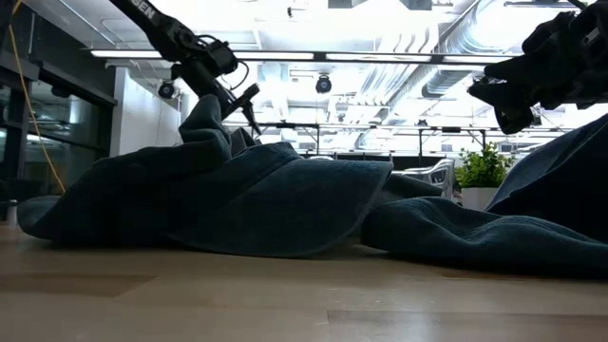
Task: Pick & Place hat
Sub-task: Put the left gray cap into the left transparent bin
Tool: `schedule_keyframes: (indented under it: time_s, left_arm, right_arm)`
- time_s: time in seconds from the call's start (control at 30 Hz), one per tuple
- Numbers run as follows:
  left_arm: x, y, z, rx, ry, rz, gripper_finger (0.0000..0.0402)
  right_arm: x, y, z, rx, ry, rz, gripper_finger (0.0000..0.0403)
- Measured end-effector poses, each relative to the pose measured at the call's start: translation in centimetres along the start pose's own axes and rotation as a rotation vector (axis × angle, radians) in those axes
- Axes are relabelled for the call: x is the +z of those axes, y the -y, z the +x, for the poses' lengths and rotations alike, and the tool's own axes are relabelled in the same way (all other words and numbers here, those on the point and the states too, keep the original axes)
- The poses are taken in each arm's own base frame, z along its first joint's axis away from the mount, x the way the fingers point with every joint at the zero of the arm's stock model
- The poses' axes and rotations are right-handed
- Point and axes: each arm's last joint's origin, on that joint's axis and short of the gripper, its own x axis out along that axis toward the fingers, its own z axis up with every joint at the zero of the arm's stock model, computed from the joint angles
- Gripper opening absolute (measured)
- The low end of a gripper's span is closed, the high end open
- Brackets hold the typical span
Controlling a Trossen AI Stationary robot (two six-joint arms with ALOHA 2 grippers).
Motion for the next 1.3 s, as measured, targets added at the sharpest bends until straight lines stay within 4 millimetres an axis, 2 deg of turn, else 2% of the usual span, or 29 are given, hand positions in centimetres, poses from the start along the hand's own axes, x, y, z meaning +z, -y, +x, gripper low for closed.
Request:
schedule_keyframes:
  time_s: [0.37,0.63,0.93,1.3]
  left_arm:
    - [-3.9,2.1,1.1,0.043,-0.179,0.142,0.0233]
    - [-5.9,2.6,1.2,0.139,-0.253,0.205,0.0233]
    - [-7.2,2.9,2.0,0.153,-0.314,0.267,0.0233]
    - [-7.3,2.8,2.1,0.081,-0.365,0.530,0.0233]
  right_arm:
    - [0.0,0.0,0.0,-0.001,0.001,0.000,0.0188]
    - [0.0,0.0,0.0,0.000,0.000,0.000,0.0188]
    - [0.0,0.0,0.0,0.000,0.000,0.000,0.0188]
    - [0.0,0.0,0.0,0.000,0.000,0.000,0.0188]
